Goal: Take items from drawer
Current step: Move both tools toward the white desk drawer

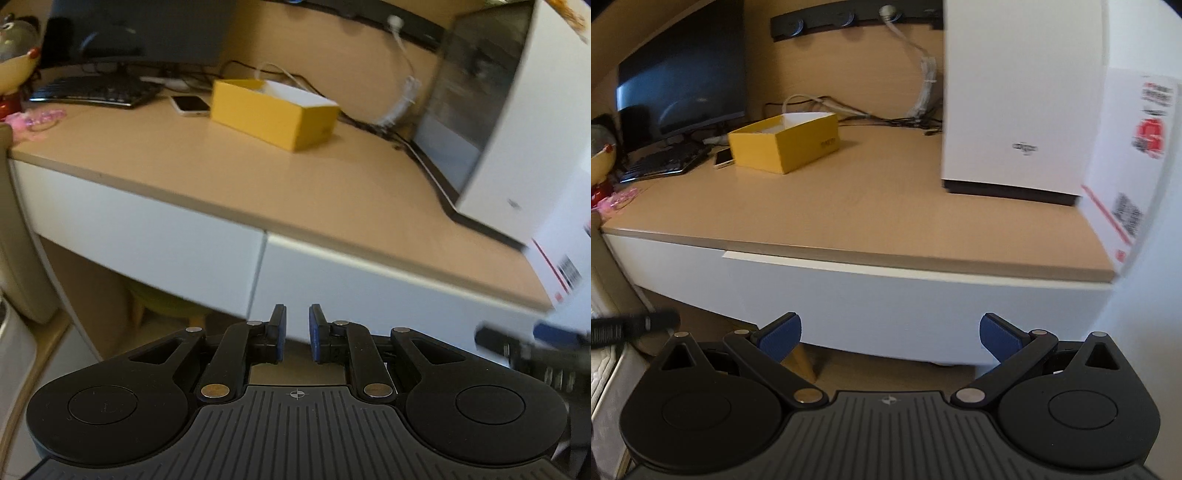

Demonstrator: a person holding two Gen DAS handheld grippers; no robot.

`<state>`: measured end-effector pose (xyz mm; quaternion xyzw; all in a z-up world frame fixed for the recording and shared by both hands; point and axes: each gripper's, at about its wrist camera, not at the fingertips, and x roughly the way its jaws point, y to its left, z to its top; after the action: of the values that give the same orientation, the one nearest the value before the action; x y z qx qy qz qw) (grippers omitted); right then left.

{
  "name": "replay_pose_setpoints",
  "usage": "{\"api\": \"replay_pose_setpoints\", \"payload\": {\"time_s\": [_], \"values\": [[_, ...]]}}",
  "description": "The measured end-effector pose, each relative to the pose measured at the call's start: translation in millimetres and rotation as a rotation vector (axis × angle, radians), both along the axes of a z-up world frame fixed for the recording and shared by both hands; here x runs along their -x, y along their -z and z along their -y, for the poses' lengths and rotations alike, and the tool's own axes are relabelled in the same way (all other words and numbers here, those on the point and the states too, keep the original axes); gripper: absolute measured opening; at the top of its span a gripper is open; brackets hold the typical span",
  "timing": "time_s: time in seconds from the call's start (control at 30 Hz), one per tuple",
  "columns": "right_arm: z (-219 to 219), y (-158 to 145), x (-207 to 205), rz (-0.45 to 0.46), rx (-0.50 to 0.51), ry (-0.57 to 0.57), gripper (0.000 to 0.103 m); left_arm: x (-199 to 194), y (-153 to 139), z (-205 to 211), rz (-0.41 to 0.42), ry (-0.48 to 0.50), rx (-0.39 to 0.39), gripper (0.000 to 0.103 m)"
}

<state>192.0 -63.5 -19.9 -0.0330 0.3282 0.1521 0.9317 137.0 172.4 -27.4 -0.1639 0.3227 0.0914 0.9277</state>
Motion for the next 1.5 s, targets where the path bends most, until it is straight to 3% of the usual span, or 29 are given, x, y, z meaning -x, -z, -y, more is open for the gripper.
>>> {"api": "replay_pose_setpoints", "payload": {"time_s": [0.23,0.4,0.5,0.8,1.23,1.33,1.5], "values": [[-10.0,14.7,-21.2,0.079,0.064,-0.107,0.103,-50.8,17.9,-36.2,0.023,0.018,0.09,0.014],[-16.5,19.6,-37.6,0.04,0.114,-0.128,0.103,-74.3,20.5,-54.7,0.036,-0.063,0.108,0.014],[-16.9,18.0,-43.7,0.052,0.139,-0.093,0.103,-84.9,21.6,-61.8,0.045,-0.057,0.131,0.014],[-22.7,21.7,-67.3,0.046,0.113,-0.058,0.103,-100.0,34.5,-65.3,-0.038,-0.056,0.139,0.014],[-59.8,40.5,-76.5,-0.018,0.005,-0.114,0.1,-110.4,35.3,-63.8,-0.047,0.086,0.103,0.014],[-71.1,42.8,-76.6,-0.014,0.022,-0.151,0.1,-112.2,35.5,-64.6,-0.054,0.108,0.097,0.015],[-89.2,43.1,-73.0,0.006,0.093,-0.174,0.1,-116.8,37.1,-74.8,-0.07,0.128,0.157,0.016]]}}
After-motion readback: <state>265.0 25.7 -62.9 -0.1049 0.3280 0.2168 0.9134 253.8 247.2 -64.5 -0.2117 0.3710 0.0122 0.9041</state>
